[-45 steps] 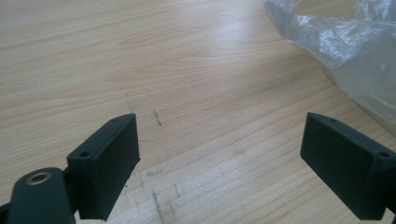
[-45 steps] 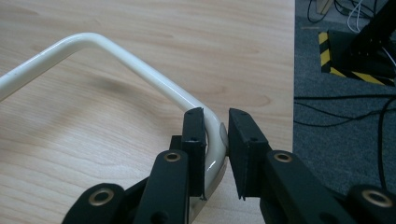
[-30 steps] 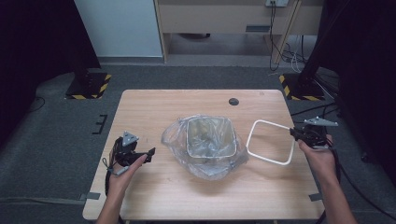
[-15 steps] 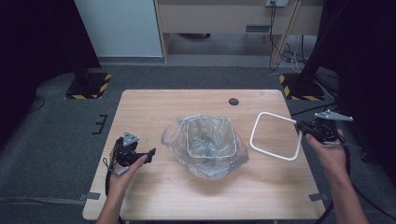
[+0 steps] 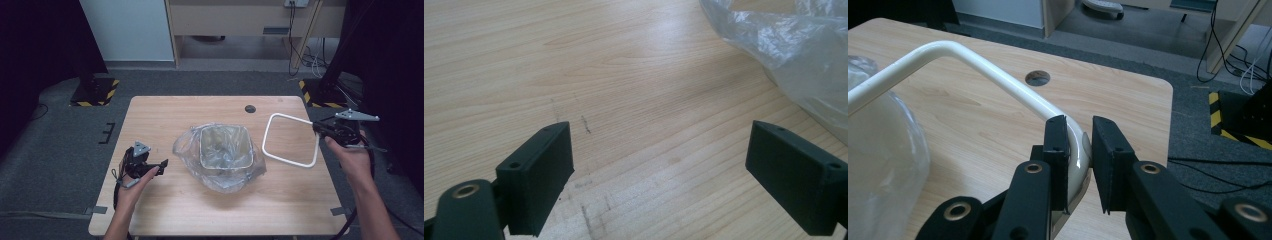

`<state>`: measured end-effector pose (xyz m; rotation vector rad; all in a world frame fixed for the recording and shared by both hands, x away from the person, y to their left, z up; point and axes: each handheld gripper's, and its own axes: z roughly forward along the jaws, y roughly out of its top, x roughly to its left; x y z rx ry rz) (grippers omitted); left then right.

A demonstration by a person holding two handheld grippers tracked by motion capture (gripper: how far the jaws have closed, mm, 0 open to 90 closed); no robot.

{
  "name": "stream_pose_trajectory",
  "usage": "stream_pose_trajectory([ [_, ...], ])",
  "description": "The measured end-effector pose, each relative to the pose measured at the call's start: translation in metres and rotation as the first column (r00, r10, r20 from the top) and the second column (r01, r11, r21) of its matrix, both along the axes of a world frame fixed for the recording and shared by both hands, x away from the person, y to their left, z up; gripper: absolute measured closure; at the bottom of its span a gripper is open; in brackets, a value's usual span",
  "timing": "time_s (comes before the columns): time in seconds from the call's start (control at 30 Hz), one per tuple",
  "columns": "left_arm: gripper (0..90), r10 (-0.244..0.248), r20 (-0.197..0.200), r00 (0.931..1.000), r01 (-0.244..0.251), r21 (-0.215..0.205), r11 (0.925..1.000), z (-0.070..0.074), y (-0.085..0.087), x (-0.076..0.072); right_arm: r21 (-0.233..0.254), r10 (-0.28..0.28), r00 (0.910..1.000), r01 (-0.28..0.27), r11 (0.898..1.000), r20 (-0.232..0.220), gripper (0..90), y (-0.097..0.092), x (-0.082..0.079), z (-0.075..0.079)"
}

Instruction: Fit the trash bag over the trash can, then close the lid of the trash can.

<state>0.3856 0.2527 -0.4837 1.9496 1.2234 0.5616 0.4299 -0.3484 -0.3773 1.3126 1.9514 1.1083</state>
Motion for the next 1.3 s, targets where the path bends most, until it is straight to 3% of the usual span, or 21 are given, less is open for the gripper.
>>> stream_pose_trajectory([
  [0.63,10.7,-0.006,0.002,1.0,0.005,0.015,0.9999,0.003,-0.003,-0.001,0.047,0.084,0.9963,-0.085,0.995,0.015,77.6,0.038,0.01,0.019],
  [1.3,10.9,-0.013,0.007,0.9999,0.012,0.015,0.9998,0.003,-0.004,-0.001,0.069,0.176,0.9844,-0.175,0.982,-0.001,77.7,0.084,0.025,0.014],
])
